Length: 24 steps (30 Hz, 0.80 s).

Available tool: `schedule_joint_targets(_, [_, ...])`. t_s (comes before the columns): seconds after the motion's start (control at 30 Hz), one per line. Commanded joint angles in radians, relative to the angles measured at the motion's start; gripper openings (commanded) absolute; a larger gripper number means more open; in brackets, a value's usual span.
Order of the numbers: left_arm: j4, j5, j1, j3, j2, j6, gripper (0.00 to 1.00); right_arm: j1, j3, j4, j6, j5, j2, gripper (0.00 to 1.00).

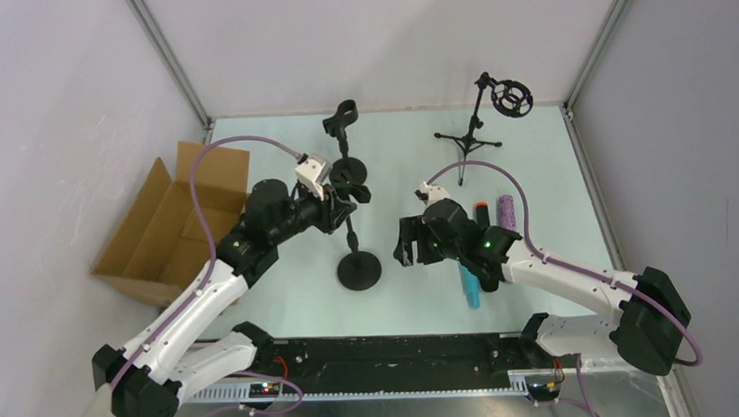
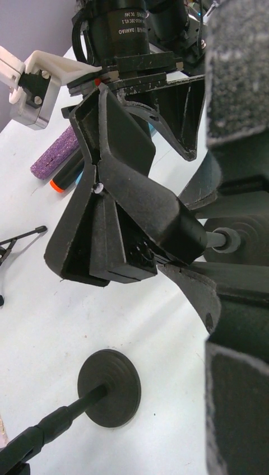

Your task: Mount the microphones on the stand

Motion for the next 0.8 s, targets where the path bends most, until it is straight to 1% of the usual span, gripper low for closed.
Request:
schedule_joint_targets(0.0, [0.105,-0.009,-0.012,0.001,-0.049,-0.009,0.22,-0.004,0.003,0.049,0.009,-0.021,0.006,0.77])
schedule_joint_targets(0.03, [0.103,-0.003,-0.012,-0.002,-0.063,-0.007,0.34,-0.003,0.003,0.049,0.009,-0.022,0.007,0.77])
schedule_joint_targets(0.07, [0.098,0.001,-0.012,-0.013,-0.073,-0.006,0.39,-0.003,0.003,0.05,0.01,-0.026,0.01,0.77])
schedule_joint_targets(0.1, [0.097,0.01,-0.012,-0.017,-0.094,-0.005,0.48,0.001,0.003,0.048,0.01,-0.027,0.012,0.77])
schedule_joint_targets(0.13, [0.091,0.017,-0.012,-0.027,-0.103,-0.002,0.54,0.001,0.002,0.046,0.011,-0.026,0.018,0.77])
schedule_joint_targets(0.17, [0.087,0.03,-0.013,-0.03,-0.126,0.005,0.68,0.005,0.002,0.044,0.01,-0.025,0.022,0.77])
schedule_joint_targets(0.2, [0.084,0.047,-0.013,-0.039,-0.136,0.01,0.76,0.008,0.001,0.043,0.011,-0.023,0.029,0.77])
schedule_joint_targets(0.27, [0.07,0.065,-0.017,-0.045,-0.174,0.031,0.94,0.011,-0.009,0.05,0.017,-0.025,0.033,0.77])
schedule_joint_targets(0.33, [0.044,0.08,-0.024,-0.044,-0.196,0.07,0.99,0.01,-0.017,0.057,0.025,-0.027,0.033,0.77])
schedule_joint_targets(0.5, [-0.035,0.125,-0.026,-0.038,-0.263,0.132,1.0,0.01,-0.022,0.049,0.03,-0.028,0.023,0.77])
schedule_joint_targets(0.57, [-0.084,0.195,-0.027,-0.034,-0.287,0.202,1.0,0.009,-0.022,0.05,0.03,-0.031,0.021,0.77])
schedule_joint_targets(0.6, [-0.121,0.216,-0.027,-0.032,-0.302,0.254,1.0,0.009,-0.022,0.051,0.031,-0.033,0.02,0.77])
schedule_joint_targets(0.63, [-0.141,0.277,-0.027,-0.024,-0.308,0.287,1.0,0.009,-0.022,0.052,0.031,-0.035,0.02,0.77])
schedule_joint_targets(0.67, [-0.201,0.319,-0.026,-0.015,-0.315,0.4,1.0,0.009,-0.022,0.049,0.031,-0.036,0.02,0.77])
schedule_joint_targets(0.7, [-0.243,0.391,-0.027,0.003,-0.316,0.452,1.0,0.008,-0.022,0.048,0.032,-0.038,0.019,0.77])
schedule_joint_targets(0.73, [-0.316,0.418,-0.027,0.013,-0.316,0.578,1.0,0.007,-0.022,0.047,0.032,-0.039,0.018,0.78])
schedule_joint_targets(0.77, [-0.334,0.427,-0.026,0.024,-0.314,0.625,1.0,0.007,-0.022,0.044,0.033,-0.038,0.016,0.78])
